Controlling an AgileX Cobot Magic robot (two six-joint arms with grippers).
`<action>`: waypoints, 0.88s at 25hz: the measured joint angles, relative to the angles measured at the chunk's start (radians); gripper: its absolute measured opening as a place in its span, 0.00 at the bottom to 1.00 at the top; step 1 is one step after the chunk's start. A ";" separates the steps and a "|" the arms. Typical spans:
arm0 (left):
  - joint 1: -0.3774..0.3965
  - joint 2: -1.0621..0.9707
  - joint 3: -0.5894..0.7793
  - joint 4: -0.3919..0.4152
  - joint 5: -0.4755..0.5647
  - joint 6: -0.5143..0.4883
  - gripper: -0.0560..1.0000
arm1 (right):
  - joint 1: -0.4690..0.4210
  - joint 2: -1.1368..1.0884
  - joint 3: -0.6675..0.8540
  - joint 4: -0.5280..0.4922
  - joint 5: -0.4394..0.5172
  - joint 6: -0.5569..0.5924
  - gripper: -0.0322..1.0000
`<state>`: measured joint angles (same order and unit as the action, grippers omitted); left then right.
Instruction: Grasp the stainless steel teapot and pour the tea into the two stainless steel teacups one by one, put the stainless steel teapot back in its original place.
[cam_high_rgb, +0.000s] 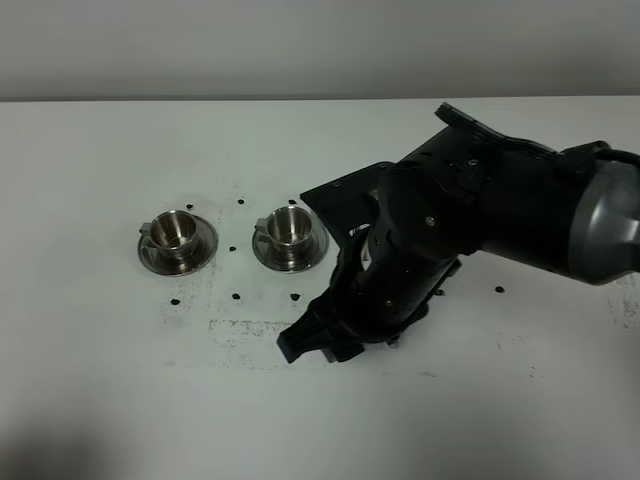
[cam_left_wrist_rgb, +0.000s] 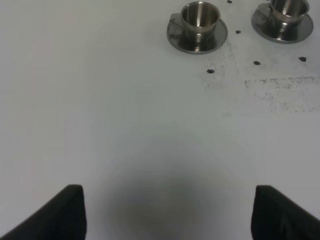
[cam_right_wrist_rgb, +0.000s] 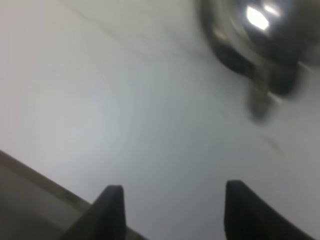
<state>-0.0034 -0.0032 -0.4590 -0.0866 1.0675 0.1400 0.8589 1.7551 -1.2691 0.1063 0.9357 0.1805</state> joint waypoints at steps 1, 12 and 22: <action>0.000 0.000 0.000 0.000 0.000 0.000 0.68 | 0.000 0.022 0.000 0.032 -0.031 -0.023 0.45; 0.000 0.000 0.000 0.000 0.000 0.000 0.68 | -0.020 0.130 0.008 0.015 0.013 -0.010 0.45; 0.000 0.000 0.000 0.000 0.000 0.000 0.68 | -0.096 0.119 0.008 -0.097 0.063 0.168 0.45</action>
<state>-0.0034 -0.0032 -0.4590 -0.0866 1.0675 0.1400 0.7631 1.8743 -1.2611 0.0088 0.9983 0.3488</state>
